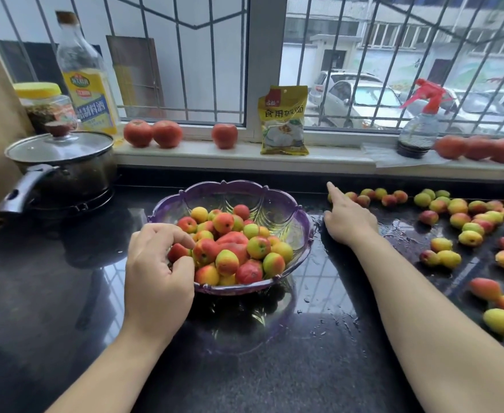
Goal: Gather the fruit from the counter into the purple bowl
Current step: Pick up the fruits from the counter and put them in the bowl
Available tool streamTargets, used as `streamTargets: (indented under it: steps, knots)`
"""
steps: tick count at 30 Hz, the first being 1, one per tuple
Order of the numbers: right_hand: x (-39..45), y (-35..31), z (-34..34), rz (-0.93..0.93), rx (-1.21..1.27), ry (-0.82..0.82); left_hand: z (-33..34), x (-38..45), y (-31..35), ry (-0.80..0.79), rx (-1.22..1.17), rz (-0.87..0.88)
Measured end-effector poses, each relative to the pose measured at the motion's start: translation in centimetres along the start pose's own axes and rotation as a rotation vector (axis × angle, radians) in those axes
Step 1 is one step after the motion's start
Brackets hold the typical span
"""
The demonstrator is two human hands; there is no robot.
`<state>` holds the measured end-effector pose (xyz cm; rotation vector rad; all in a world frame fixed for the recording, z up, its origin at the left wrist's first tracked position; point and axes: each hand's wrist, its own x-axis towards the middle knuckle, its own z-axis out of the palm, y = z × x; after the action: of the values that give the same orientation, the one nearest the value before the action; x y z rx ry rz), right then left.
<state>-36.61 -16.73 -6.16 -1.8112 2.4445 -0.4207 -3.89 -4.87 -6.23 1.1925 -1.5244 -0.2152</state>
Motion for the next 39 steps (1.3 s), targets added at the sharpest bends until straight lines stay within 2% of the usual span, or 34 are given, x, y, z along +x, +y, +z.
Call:
streamTargets:
  steps: [2, 4, 6, 8, 12, 14, 16, 19, 21, 23, 25, 28, 32, 35, 39]
  knots:
    - [-0.3, 0.2, 0.1, -0.014, 0.107, 0.134, 0.0, 0.0, 0.0, -0.001, 0.001, 0.000]
    - [-1.1, 0.8, 0.0, 0.043, 0.328, 0.421, 0.1, 0.1, 0.0, -0.005, 0.004, -0.003]
    - [-1.7, 1.3, -0.4, 0.130, 0.394, 0.589, 0.1, 0.1, -0.1, -0.009, 0.013, -0.010]
    - [-1.9, 1.7, -0.5, 0.173, 0.348, 0.519, 0.1, 0.0, -0.1, -0.007, 0.016, -0.008]
    - [-1.7, 1.2, -0.2, 0.148, 0.072, 0.154, 0.0, 0.0, -0.1, -0.009, 0.008, -0.007]
    - [-1.5, 0.5, -0.7, 0.147, 0.000, 0.067, 0.0, 0.0, -0.1, -0.014, 0.013, -0.010]
    - [-1.7, -0.9, -2.9, 0.130, 0.063, 0.022, 0.0, 0.0, -0.1, -0.015, 0.018, -0.015]
    - [-3.6, -3.8, -7.7, -0.020, 0.436, 0.069, 0.0, -0.1, -0.1, -0.010, 0.014, -0.012]
    - [-6.0, -5.8, -10.0, -0.200, 0.601, 0.031, 0.0, -0.1, -0.1, -0.006, 0.008, -0.014]
    - [-7.6, -7.4, -10.4, -0.367, 0.567, -0.113, 0.0, -0.1, -0.2, -0.007, 0.007, -0.011]
    - [-8.0, -8.4, -9.0, -0.448, 0.411, -0.175, -0.1, -0.1, -0.2, -0.008, 0.008, -0.009]
    - [-7.7, -9.2, -6.7, -0.508, 0.222, -0.113, -0.1, 0.0, -0.3, -0.008, 0.013, -0.012]
    - [-7.4, -9.3, -5.9, -0.557, 0.186, -0.111, -0.1, -0.1, -0.2, -0.008, 0.010, -0.007]
    - [-7.0, -8.9, -6.9, -0.562, 0.305, 0.035, -0.1, 0.0, -0.3, -0.007, 0.007, -0.007]
    - [-5.5, -7.2, -8.8, -0.421, 0.571, 0.307, 0.0, 0.0, -0.2, -0.002, 0.010, -0.006]
